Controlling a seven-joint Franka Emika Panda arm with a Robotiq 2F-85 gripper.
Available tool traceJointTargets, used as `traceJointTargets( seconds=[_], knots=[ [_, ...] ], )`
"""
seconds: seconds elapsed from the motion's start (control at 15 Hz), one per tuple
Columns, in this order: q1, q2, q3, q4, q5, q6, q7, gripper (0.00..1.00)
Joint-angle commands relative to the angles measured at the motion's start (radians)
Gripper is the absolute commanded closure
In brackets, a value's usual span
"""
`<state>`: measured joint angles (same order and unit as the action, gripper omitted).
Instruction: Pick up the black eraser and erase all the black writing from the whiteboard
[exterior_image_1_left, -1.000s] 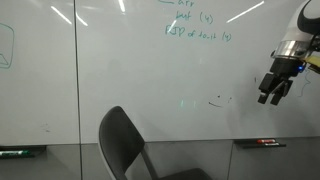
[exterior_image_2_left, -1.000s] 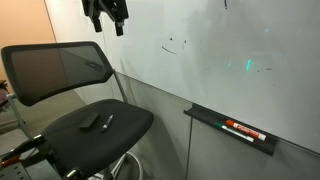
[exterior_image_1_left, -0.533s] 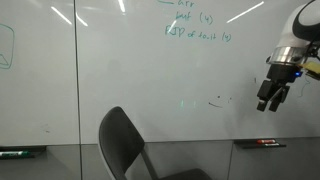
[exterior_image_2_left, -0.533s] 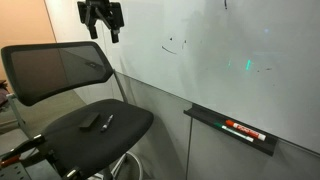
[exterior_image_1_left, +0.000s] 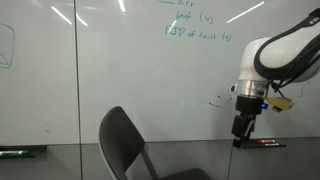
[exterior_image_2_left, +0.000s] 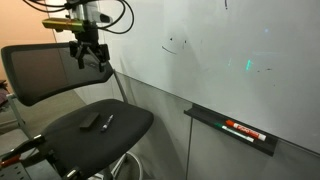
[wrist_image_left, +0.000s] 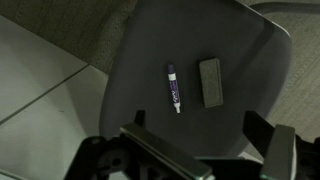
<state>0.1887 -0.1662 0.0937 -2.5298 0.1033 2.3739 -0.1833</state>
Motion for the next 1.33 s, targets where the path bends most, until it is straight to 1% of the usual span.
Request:
traceJointTargets(
  seconds=[0.0, 0.2, 0.47, 0.8, 1.27],
  knots=[
    [0.0, 0.201, 0.05, 0.091, -0.086, 0.1, 0.038, 0.0],
    [0.003, 0.337, 0.064, 0.131, -0.177, 0.151, 0.068, 0.0],
    [0.025, 0.464, 0.058, 0.176, -0.269, 0.164, 0.104, 0.0],
    [0.053, 0.612, 0.083, 0.229, -0.255, 0.19, 0.102, 0.0],
    [0.116, 0.775, 0.079, 0.31, -0.269, 0.304, 0.119, 0.0]
  ],
)
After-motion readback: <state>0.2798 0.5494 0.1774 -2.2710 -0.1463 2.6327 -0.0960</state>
